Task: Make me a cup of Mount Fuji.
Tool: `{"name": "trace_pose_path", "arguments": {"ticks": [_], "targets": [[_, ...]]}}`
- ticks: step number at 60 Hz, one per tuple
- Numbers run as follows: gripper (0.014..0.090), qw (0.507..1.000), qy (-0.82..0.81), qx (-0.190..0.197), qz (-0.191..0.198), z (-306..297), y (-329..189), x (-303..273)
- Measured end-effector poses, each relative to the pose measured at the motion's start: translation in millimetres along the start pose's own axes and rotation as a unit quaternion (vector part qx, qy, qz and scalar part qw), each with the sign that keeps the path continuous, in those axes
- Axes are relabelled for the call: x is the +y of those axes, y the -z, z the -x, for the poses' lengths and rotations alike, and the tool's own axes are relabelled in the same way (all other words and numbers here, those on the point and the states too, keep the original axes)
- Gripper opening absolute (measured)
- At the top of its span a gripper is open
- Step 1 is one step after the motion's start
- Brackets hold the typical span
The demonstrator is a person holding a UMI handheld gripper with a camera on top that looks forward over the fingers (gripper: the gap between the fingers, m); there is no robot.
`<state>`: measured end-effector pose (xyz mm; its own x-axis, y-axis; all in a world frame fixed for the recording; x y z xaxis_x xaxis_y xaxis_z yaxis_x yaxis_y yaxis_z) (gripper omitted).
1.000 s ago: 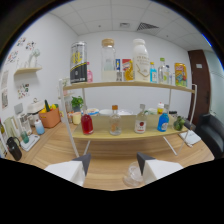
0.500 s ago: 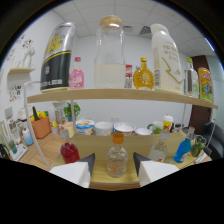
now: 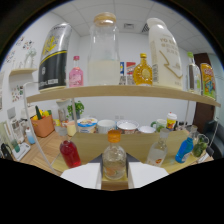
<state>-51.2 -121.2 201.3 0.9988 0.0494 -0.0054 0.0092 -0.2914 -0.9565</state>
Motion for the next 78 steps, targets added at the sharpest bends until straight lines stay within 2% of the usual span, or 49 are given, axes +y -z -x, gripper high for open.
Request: {"name": "trace_pose_path", "arguments": {"ticks": [13,27,37,46,58,64,78], "targets": [[0.0349,1.000,-0.005,-0.018,-0.013,16.9,54.0,16.9],[0.0349,0.999,-0.024,-0.036,0.024,30.5,71.3,93.3],[0.0350,0.975,-0.208,-0.069,0.037,37.9,72.0,106.3],[0.0349,0.908,-0.406,-0.097,0.029,34.4,71.4,91.9],[0.0350,0.772,-0.622,-0.131,0.014,18.4,66.7,80.8],[0.0348,0.710,-0.692,-0.128,0.005,10.7,65.9,81.7],[0.0345,0.580,-0.800,-0.157,-0.005,4.4,65.2,71.7]]}}
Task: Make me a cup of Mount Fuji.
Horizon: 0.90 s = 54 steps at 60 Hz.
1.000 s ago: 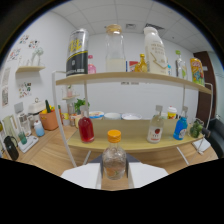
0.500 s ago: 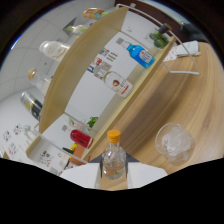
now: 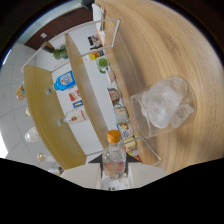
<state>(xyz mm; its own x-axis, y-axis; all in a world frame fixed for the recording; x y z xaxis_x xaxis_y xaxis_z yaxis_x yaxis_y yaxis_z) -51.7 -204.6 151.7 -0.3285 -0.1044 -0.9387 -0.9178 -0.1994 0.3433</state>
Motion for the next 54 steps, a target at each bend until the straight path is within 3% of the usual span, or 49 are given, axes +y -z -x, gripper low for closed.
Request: {"name": "trace_pose_path", "arguments": {"ticks": [19,35,42,54], "targets": [[0.0348,0.999,-0.038,-0.002,-0.008,-4.9,3.9,-7.4],[0.0351,0.979,0.202,0.025,0.029,13.2,9.5,35.8],[0.0350,0.922,0.383,0.044,0.032,15.6,7.6,63.5],[0.0350,0.747,0.657,0.094,0.043,-28.5,-13.2,97.7]]}}
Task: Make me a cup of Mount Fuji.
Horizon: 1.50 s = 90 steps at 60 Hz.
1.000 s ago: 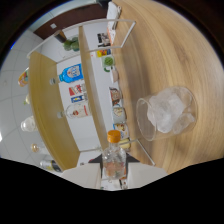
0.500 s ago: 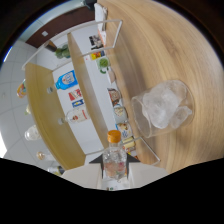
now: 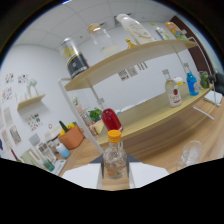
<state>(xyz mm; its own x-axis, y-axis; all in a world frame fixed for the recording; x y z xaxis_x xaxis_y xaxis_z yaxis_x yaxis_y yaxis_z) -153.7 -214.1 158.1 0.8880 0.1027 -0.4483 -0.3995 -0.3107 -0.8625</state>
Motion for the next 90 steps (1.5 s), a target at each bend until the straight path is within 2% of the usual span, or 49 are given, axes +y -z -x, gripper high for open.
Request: {"name": "trace_pose_path", "arguments": {"ticks": [5,13,23,35,58,60,64,65,66,67,69,80,90], "targets": [[0.0349,0.995,0.088,0.027,0.024,-1.7,-16.1,30.7],[0.0349,0.984,0.144,0.067,0.075,-9.7,-35.3,74.8],[0.0347,0.973,0.178,0.094,0.111,-16.7,-47.2,109.9],[0.0354,0.965,0.193,0.105,0.141,-17.4,-51.5,134.8],[0.0377,0.964,0.186,0.102,0.160,-18.4,-35.9,145.7],[0.0416,0.964,0.187,0.102,0.160,-18.2,-34.9,145.2],[0.0555,0.965,0.188,0.093,0.155,-13.0,-31.3,139.1],[0.0615,0.966,0.191,0.090,0.152,-11.2,-30.1,136.1],[0.0762,0.966,0.194,0.087,0.150,-9.2,-28.0,132.5],[0.0776,0.966,0.197,0.085,0.147,-7.1,-26.0,128.8],[0.0859,0.967,0.202,0.075,0.139,-1.0,-21.1,119.3],[0.0865,0.976,0.195,0.038,0.090,23.4,33.2,50.7],[0.0868,0.976,0.200,0.061,0.063,-18.0,87.3,0.0]]}}
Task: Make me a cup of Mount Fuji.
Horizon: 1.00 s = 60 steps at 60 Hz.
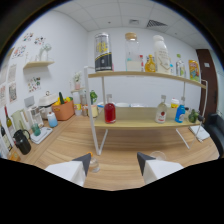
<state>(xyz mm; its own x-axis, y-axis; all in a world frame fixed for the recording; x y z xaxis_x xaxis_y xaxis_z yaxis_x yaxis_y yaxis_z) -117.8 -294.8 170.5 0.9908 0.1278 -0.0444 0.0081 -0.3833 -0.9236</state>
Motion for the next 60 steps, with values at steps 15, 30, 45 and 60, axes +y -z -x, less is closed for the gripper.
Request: {"name": "trace_pose_path", "arguments": {"ticks": [15,30,45,60], "targets": [[0.0853,0.999,-0.008,0.047,0.012,-105.7,30.2,24.5],[0.0799,0.999,-0.012,0.046,-0.020,-163.9,26.0,-26.9],[0.0856,0.997,-0.011,0.037,-0.068,-210.0,-4.4,-108.6],[0.0812,0.997,-0.017,0.050,-0.055,-249.9,-77.9,-116.6]]}}
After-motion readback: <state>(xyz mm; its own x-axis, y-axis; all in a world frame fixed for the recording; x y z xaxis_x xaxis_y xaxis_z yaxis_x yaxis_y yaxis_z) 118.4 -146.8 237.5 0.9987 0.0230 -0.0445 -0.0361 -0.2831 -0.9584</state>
